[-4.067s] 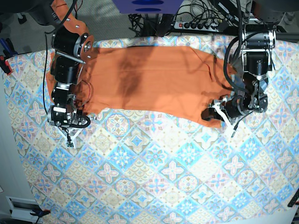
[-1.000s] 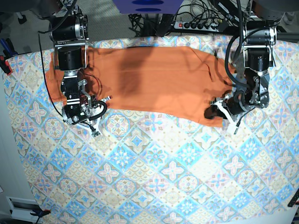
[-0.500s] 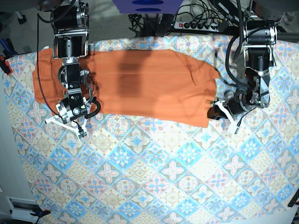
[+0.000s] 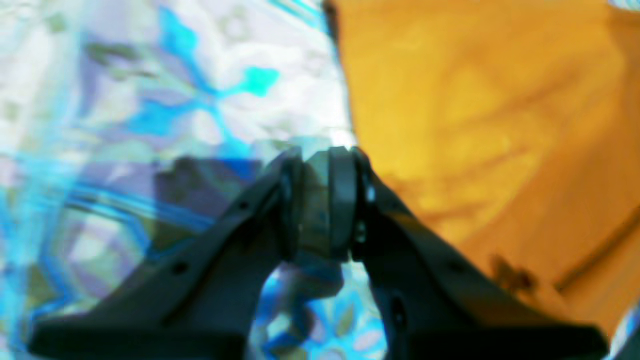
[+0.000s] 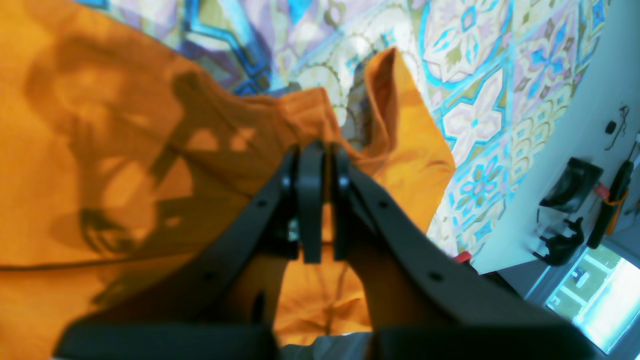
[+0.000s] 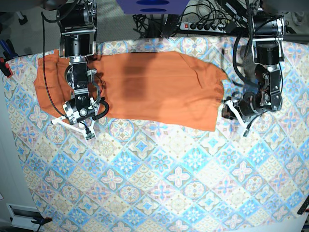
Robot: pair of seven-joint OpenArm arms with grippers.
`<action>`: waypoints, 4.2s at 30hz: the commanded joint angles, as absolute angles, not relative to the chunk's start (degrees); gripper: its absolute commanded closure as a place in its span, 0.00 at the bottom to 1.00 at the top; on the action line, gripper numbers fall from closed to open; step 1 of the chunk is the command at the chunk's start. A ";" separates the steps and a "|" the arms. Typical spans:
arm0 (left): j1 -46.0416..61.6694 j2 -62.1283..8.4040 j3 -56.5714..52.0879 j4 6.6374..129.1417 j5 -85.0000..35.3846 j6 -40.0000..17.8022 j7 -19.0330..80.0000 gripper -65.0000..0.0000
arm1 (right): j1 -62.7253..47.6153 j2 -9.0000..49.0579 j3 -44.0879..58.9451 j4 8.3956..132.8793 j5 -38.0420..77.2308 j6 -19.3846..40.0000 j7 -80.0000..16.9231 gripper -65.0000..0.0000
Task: Fold the T-shirt properly
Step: 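Carry the folded hem over the shirt toward the collar edge with both grippers, then lower the folded shirt strip with both grippers near the collar edge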
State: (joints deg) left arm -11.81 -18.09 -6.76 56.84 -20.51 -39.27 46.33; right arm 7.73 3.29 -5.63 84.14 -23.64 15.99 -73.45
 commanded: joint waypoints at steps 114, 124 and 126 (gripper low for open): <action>8.40 -23.52 -0.22 93.14 -21.32 -40.00 52.35 1.00 | -15.78 -3.38 6.64 106.77 -24.75 10.51 -72.75 0.99; 12.09 -27.38 7.34 92.18 -21.14 -40.00 46.90 0.99 | -15.60 -4.35 9.19 106.07 -24.66 10.51 -73.19 0.97; 12.00 -27.38 7.43 91.21 -21.14 -40.00 46.99 0.94 | -15.60 -4.35 9.10 106.07 -24.66 10.51 -73.19 0.91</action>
State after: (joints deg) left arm 12.47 -26.50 7.92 90.56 -20.97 -40.29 47.51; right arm -15.90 -4.62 9.04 105.21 -23.59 10.83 -73.32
